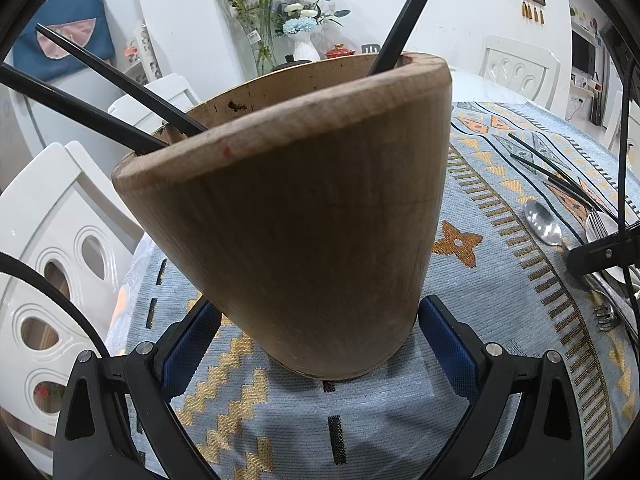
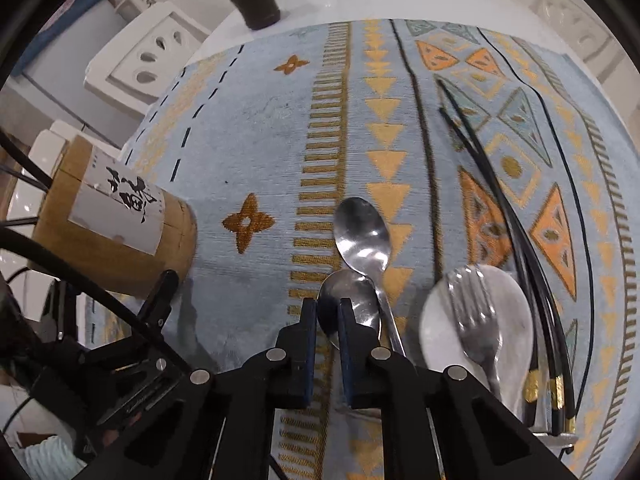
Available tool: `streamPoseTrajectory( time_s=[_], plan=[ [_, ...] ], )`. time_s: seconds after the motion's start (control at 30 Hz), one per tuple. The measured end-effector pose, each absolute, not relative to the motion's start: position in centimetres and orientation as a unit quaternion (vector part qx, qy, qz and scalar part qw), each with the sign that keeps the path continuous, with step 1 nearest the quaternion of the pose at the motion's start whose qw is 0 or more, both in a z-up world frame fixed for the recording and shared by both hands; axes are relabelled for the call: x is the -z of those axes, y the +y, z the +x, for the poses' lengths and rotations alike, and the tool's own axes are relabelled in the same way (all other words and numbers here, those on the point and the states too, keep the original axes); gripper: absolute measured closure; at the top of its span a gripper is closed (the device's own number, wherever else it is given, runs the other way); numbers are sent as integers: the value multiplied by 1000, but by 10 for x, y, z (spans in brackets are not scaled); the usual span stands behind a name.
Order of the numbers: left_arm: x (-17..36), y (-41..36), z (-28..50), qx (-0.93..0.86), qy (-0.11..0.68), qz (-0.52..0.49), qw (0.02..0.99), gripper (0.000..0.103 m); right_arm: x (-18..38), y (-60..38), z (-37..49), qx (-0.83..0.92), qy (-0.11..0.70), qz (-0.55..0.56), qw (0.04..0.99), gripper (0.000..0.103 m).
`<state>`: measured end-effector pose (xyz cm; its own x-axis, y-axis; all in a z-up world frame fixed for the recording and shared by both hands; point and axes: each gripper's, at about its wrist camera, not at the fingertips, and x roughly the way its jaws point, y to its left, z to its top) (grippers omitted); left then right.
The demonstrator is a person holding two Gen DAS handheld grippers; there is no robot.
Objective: Organize utensils
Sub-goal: 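Close the right gripper on a silver spoon in the pile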
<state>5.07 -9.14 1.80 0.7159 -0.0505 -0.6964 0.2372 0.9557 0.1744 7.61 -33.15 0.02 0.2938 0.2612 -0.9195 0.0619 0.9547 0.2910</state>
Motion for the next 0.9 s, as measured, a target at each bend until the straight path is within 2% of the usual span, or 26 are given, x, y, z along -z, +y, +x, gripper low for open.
streamPoseTrajectory(
  time_s=[0.3,0.7,0.9],
  plan=[
    [-18,-91,51,78,369,126,918,4,0,-359,67,-45,595,193,779,93],
    [-18,-92,51,79,369,126,917,4,-7,-386,61,-25,597,212,774,93],
    [-18,-91,51,79,369,126,917,4,-4,-371,65,-16,610,155,777,93]
  ],
)
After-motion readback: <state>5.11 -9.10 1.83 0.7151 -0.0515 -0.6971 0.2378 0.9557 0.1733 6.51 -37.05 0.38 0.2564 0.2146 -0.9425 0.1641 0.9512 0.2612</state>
